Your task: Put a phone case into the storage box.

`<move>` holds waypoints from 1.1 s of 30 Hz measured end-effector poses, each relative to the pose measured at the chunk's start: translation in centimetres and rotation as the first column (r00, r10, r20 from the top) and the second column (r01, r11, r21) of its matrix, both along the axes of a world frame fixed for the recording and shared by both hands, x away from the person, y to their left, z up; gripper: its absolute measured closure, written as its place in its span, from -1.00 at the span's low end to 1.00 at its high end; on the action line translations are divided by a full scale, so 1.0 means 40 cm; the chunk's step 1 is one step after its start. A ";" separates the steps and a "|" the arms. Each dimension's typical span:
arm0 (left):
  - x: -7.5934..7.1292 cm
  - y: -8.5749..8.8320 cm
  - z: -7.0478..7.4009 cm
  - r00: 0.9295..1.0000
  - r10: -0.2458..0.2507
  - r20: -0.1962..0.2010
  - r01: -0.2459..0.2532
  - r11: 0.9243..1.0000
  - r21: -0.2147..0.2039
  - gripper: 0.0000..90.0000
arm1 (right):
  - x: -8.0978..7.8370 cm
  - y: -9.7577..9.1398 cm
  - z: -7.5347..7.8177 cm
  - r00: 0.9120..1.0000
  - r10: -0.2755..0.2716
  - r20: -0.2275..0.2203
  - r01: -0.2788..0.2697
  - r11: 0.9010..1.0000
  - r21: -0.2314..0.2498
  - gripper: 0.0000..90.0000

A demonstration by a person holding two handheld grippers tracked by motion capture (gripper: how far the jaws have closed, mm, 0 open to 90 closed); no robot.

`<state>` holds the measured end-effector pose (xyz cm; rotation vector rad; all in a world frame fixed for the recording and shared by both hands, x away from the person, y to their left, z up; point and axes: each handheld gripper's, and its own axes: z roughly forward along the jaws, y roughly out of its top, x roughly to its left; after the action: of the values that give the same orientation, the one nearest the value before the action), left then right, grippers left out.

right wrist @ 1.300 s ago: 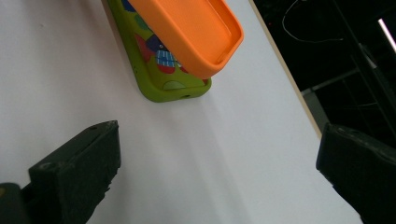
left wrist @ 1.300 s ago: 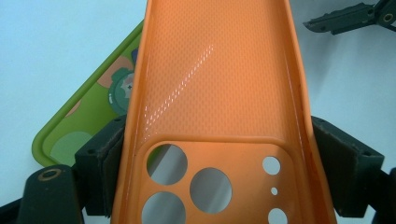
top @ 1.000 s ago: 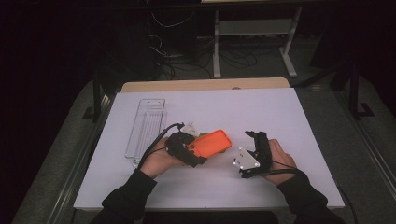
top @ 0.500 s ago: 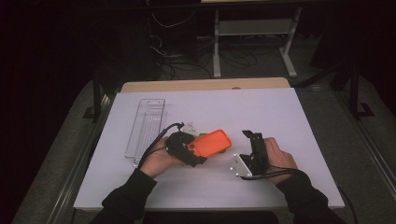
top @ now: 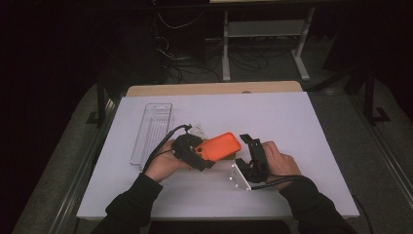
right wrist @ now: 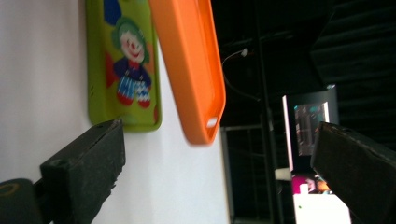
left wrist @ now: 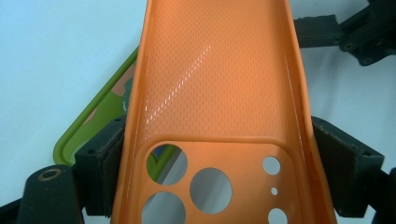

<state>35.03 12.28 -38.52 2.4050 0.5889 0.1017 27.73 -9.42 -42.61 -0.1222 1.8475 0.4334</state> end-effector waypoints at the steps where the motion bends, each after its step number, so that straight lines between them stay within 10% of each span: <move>1: -0.001 0.000 0.001 1.000 0.003 -0.003 -0.003 1.000 -0.004 -0.64 | 0.001 0.004 0.001 1.000 0.005 0.011 -0.005 1.000 0.003 -0.91; 17: 0.001 0.000 0.019 1.000 -0.006 0.021 0.006 1.000 -0.010 -0.64 | 0.011 0.059 -0.009 0.996 0.057 0.061 -0.055 0.998 -0.043 -0.62; 33: -0.002 0.001 0.020 1.000 0.014 0.023 -0.013 0.999 -0.030 -0.64 | 0.011 0.075 -0.032 0.994 0.060 0.089 -0.052 0.995 -0.085 0.12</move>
<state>34.95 12.31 -37.72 2.3684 0.5919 0.1258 28.17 -6.40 -43.89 -0.2475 1.7750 0.3841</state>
